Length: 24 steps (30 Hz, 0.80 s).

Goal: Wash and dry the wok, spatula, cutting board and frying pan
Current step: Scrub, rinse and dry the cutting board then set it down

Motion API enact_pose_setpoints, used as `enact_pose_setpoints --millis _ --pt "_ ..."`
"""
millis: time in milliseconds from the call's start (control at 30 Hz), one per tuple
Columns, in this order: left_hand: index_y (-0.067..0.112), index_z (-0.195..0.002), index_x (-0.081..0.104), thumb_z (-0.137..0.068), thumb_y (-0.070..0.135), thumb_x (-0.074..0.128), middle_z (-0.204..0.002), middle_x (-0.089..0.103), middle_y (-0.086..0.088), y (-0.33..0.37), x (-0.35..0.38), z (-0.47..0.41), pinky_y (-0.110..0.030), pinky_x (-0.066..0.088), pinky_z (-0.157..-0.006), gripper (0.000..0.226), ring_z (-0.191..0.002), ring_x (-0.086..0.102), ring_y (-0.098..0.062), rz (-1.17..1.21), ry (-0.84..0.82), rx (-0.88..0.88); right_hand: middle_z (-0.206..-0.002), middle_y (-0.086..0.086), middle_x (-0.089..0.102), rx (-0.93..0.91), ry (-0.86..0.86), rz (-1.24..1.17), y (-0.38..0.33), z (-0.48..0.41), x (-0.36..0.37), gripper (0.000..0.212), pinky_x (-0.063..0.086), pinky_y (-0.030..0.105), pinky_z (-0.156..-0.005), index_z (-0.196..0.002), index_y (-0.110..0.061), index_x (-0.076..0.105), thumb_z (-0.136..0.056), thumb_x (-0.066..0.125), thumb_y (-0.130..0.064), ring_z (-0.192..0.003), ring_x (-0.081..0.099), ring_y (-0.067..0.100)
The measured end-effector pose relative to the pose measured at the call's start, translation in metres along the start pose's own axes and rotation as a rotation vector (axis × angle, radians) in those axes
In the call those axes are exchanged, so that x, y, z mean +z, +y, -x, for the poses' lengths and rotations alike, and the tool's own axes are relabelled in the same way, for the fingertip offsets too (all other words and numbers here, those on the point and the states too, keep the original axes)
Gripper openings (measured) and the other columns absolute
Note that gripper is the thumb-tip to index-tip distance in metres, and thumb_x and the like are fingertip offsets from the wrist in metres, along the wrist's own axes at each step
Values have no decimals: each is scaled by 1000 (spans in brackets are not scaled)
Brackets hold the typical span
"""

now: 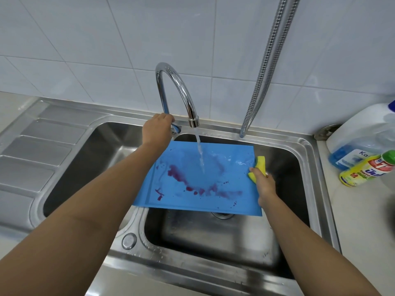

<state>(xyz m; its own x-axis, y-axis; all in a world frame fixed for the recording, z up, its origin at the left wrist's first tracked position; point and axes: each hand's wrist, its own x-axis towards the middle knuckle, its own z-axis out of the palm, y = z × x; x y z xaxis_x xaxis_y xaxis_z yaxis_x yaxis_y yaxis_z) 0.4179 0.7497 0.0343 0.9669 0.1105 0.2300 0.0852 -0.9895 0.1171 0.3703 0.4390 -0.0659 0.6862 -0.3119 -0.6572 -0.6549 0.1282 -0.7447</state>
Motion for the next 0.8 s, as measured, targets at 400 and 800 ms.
enact_pose_setpoints --millis 400,800 --pt "17 -123 63 -89 -6 48 -114 65 -14 15 -12 -26 -40 47 -82 44 -107 58 -35 -92 -97 -31 -92 4 61 -2 5 19 0 1 -1 34 49 38 -79 -101 -20 50 -82 70 -40 -83 61 21" --pt "9 -123 56 -93 -3 45 -114 62 -18 16 -13 -13 -42 40 -68 34 -98 56 -38 35 -68 0 -94 4 61 3 7 26 -1 1 0 40 46 37 -75 -108 -20 50 -82 69 -43 -83 61 20"
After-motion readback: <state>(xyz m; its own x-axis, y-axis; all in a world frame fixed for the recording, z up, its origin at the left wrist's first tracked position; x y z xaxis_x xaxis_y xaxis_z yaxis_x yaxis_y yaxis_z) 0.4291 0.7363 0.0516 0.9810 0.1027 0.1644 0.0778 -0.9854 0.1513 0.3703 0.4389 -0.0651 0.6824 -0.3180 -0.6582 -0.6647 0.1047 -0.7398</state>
